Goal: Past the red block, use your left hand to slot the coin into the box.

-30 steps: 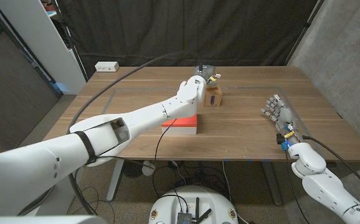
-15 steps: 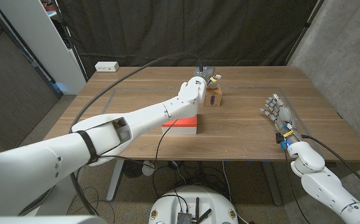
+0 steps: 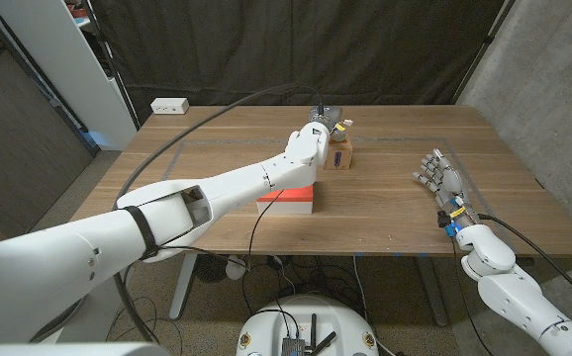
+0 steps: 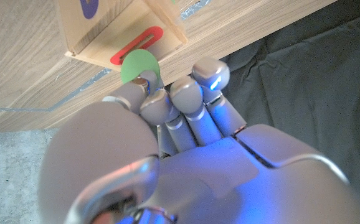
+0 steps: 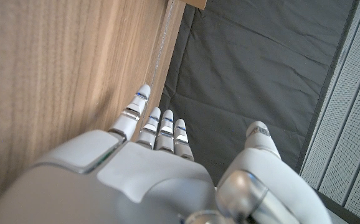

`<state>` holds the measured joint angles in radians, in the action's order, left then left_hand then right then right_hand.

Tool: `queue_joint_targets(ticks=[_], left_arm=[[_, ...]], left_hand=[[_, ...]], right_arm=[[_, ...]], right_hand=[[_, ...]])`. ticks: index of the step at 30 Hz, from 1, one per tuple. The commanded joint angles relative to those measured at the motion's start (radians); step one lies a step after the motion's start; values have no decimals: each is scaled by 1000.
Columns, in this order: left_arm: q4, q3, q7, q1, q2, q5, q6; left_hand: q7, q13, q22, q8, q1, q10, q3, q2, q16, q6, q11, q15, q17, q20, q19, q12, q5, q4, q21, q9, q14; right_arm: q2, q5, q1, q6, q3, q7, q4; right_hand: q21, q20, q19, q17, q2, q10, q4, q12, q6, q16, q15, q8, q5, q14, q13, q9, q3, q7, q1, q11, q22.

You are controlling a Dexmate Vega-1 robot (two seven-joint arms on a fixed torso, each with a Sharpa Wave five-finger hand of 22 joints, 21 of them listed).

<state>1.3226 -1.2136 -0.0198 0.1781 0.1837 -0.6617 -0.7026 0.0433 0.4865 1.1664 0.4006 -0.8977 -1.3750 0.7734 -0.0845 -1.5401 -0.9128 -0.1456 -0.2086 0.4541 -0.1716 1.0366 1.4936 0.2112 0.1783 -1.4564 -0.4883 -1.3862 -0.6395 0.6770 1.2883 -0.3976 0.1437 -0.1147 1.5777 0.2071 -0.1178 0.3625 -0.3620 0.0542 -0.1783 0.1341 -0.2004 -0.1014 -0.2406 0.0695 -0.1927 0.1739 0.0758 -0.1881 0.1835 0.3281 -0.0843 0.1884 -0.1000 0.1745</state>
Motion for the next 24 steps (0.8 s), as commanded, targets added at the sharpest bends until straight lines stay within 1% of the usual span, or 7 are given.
queue_joint_targets(ticks=[1, 8, 10, 11, 24], left_arm=[[-4, -9, 1, -2, -11, 13, -17], [-2, -12, 6, -1, -17, 17, -36], [-2, -14, 7, -1, -18, 19, -40], [-5, -13, 10, 1, -20, 21, -42], [-35, -18, 33, 6, -36, 47, -52]], left_hand=[[57, 5, -3, 6, 5, -4, -2, 8, 0, -178, -8, -1, 1, -40, 16, 0, 5, 3, 6, -3, -4], [54, -1, -10, 9, 5, -9, -3, 11, 6, -183, -10, 0, -5, -40, 20, -4, 7, 3, 11, -3, -1], [53, 13, -7, 9, 6, -5, -1, 11, 1, -186, -12, -1, 0, -40, 20, 5, 8, 2, 10, 1, -7], [53, 0, -5, 8, 6, -9, 0, 10, -1, -188, -10, -1, 3, -40, 22, -4, 9, 2, 9, 5, -7], [52, 7, -11, 16, 3, -12, 1, 14, 0, -197, -17, -1, 0, -40, 26, -2, 12, 3, 13, 9, -11]], right_arm=[[-3, 3, -2, -2, 1, 7, -7], [-9, 7, -2, 3, 1, 13, -9], [-9, 10, -1, 6, 1, 13, -8], [-11, 10, -1, 7, 0, 14, -8], [-28, 18, 5, 29, -5, 16, 3]], right_hand=[[0, -4, 5, 0, 12, -9, 7, -4, -5, -4, -2, -4, 5, 8, -6, 2, 4, 3, 1, -3, 5], [0, -4, 5, 0, 12, -9, 7, -4, -5, -4, -2, -4, 5, 8, -6, 2, 4, 3, 1, -3, 5], [0, -4, 5, 0, 12, -9, 7, -4, -5, -4, -2, -4, 5, 8, -6, 2, 4, 3, 1, -3, 5], [0, -4, 5, 0, 12, -9, 7, -4, -5, -4, -2, -4, 5, 8, -6, 2, 4, 3, 1, -3, 5], [0, -4, 5, 0, 12, -9, 7, -4, -5, -4, -2, -4, 5, 8, -6, 2, 4, 3, 1, -3, 5]])
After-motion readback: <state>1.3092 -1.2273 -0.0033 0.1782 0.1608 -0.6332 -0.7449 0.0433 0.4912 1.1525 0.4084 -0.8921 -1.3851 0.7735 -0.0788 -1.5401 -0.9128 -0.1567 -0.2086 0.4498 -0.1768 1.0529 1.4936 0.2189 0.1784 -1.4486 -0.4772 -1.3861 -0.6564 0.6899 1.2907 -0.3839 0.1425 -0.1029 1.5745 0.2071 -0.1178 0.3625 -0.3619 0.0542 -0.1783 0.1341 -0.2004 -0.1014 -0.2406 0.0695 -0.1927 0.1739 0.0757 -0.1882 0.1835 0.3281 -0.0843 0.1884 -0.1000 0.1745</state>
